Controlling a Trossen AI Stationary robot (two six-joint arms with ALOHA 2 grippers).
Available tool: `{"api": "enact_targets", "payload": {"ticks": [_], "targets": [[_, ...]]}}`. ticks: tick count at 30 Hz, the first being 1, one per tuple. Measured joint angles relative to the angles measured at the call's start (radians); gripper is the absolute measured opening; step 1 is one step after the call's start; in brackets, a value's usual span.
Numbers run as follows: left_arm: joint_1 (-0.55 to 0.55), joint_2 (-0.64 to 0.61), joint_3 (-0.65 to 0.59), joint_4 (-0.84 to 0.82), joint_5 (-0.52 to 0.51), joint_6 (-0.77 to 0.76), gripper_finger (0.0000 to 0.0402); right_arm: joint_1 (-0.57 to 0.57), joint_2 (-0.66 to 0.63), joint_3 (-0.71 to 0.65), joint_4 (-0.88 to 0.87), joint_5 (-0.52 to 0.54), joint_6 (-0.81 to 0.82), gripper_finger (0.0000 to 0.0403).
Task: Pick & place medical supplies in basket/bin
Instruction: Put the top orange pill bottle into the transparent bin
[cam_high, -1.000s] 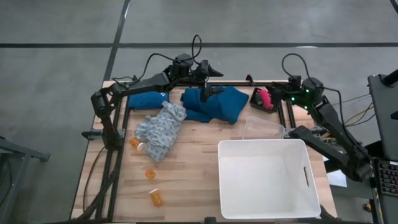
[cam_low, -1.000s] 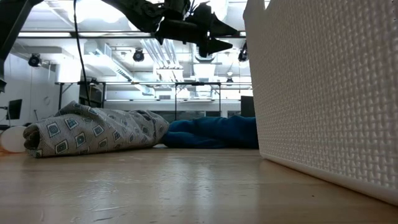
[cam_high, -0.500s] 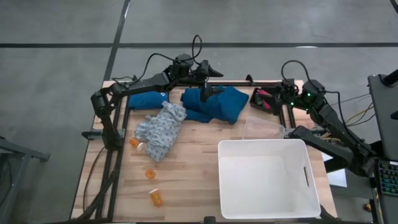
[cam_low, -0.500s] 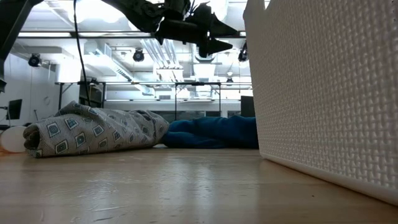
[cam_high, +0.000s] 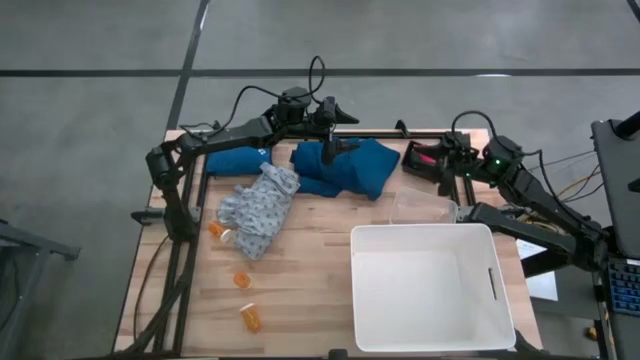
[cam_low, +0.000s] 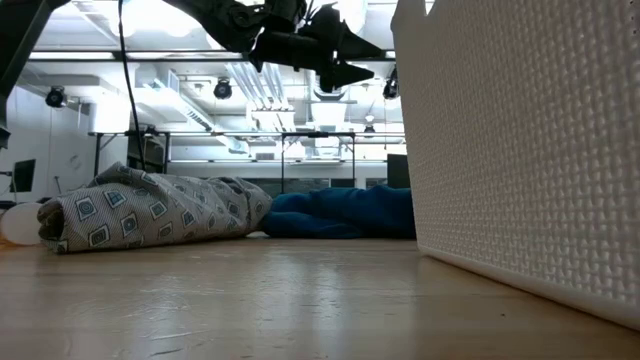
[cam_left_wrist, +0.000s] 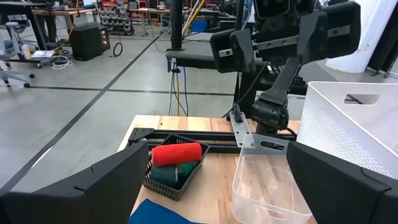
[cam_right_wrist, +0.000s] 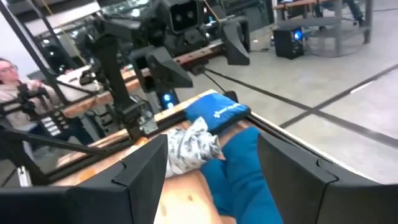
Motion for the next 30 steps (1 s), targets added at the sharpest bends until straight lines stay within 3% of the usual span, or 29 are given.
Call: {"api": "enact_targets", "payload": {"ticks": [16, 30], "targets": [[0.0, 0.0, 0.0, 0.0, 0.0, 0.0, 0.0386, 0.0, 0.038, -0.014, -0.006, 0.077, -0.062, 0.0252], [0.0, 0.0, 0.0, 0.0, 0.0, 0.0, 0.0387, 0.0, 0.086, -0.014, -0.004, 0.021, -0.064, 0.0278]]}}
